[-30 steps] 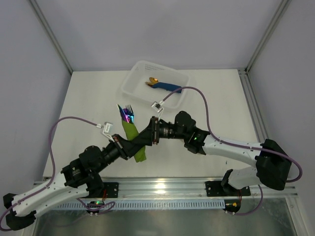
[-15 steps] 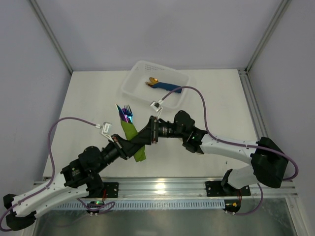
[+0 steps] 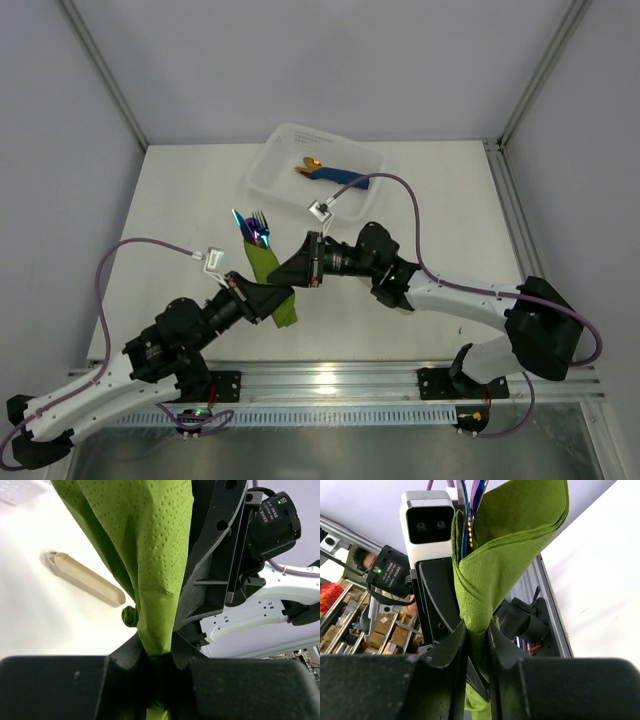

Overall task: Place the utensils on the paper napkin and roll it up
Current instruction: Roll the napkin.

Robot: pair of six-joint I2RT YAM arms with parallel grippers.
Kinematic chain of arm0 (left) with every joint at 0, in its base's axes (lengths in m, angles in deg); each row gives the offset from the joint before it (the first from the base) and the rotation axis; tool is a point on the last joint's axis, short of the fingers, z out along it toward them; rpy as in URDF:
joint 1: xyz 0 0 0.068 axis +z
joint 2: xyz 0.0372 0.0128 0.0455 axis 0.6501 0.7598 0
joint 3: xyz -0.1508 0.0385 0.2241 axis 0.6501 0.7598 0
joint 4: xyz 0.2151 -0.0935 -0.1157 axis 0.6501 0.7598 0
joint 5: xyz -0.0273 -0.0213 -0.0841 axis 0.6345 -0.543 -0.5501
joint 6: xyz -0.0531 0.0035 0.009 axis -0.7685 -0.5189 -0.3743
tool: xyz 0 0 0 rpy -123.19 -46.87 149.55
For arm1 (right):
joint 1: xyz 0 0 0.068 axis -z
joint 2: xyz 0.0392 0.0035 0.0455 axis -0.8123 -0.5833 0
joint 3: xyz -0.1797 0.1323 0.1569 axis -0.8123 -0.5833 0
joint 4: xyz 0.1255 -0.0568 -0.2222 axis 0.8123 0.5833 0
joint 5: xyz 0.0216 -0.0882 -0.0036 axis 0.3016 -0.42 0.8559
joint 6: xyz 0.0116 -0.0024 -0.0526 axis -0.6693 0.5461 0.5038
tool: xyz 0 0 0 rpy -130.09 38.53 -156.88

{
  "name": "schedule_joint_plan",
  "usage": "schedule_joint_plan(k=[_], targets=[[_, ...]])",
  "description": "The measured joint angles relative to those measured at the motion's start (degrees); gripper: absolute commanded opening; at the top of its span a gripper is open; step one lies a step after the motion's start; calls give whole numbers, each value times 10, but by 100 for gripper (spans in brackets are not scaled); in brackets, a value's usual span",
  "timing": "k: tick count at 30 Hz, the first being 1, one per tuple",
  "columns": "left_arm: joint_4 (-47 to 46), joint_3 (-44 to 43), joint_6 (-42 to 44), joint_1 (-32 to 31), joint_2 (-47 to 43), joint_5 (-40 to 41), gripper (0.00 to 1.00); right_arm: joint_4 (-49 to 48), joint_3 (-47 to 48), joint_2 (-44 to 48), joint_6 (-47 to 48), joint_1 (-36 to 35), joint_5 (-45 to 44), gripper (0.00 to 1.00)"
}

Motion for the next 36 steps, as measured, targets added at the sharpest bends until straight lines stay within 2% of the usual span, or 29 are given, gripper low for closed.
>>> schedule_joint_plan(k=[3, 5, 13, 20, 23, 26, 28, 31, 36], targets=[[-3, 0, 0, 0, 1, 0, 0, -6, 0, -2, -6, 1, 4, 34], [-6, 0, 0, 0, 2, -5, 0, -9, 0, -5, -6, 1, 3, 38], [-3, 0, 0, 0, 5, -9, 0, -36, 2, -26, -8, 3, 18, 39], [2, 1, 0, 0, 5, -10, 0, -53, 18, -57, -7, 4, 43, 44], [2, 2, 0, 0, 5, -11, 0, -53, 24, -64, -7, 4, 51, 41], [3, 2, 0, 0, 6, -11, 0, -57, 26, -65, -5, 4, 58, 32], [5, 3, -1, 0, 6, -11, 0, -60, 26, -65, -5, 4, 64, 18], [5, 4, -3, -1, 5, -15, 0, -65, 26, -65, -5, 4, 73, 4], [3, 4, -7, -2, 1, -20, 0, -70, 26, -65, -5, 3, 79, 4]])
